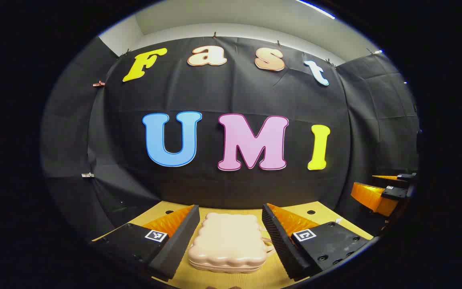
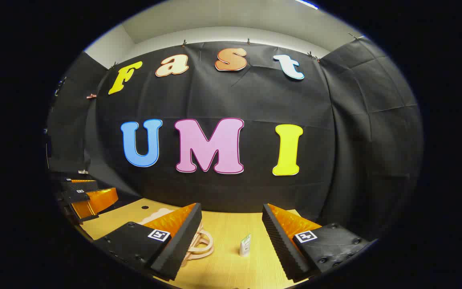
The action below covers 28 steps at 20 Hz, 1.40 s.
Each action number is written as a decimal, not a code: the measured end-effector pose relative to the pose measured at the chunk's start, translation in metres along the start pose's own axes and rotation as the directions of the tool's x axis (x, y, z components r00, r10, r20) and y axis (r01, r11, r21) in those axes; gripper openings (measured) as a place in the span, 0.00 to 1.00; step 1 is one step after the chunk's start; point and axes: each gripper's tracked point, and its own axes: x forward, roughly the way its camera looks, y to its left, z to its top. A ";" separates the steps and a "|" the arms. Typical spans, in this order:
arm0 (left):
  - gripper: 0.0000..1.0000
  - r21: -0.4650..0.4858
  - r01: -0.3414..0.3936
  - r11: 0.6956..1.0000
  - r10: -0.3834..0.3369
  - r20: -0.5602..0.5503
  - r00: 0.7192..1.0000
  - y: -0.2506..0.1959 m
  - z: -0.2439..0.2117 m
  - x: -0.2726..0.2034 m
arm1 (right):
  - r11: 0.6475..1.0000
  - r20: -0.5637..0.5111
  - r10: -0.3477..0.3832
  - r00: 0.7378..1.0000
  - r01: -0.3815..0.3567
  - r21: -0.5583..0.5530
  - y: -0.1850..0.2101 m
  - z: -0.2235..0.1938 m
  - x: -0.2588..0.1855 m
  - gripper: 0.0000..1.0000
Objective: First open the suitcase, pack the skin care products into it, and then close the suitcase.
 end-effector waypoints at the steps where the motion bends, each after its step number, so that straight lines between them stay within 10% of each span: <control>1: 0.98 0.001 -0.001 1.000 0.001 -0.001 1.000 0.001 0.001 -0.001 | 1.000 0.002 -0.001 1.000 0.001 -0.001 0.000 0.001 -0.001 0.96; 18: 0.98 -0.009 0.006 1.000 -0.007 -0.068 0.998 -0.003 -0.030 0.011 | 0.999 -0.023 -0.035 0.999 0.034 -0.014 -0.014 -0.011 -0.001 0.96; 28: 0.98 0.006 0.234 0.972 -0.227 -0.229 0.947 -0.098 -0.092 0.082 | 0.997 -0.070 -0.074 0.995 0.072 -0.027 -0.049 -0.028 0.012 0.96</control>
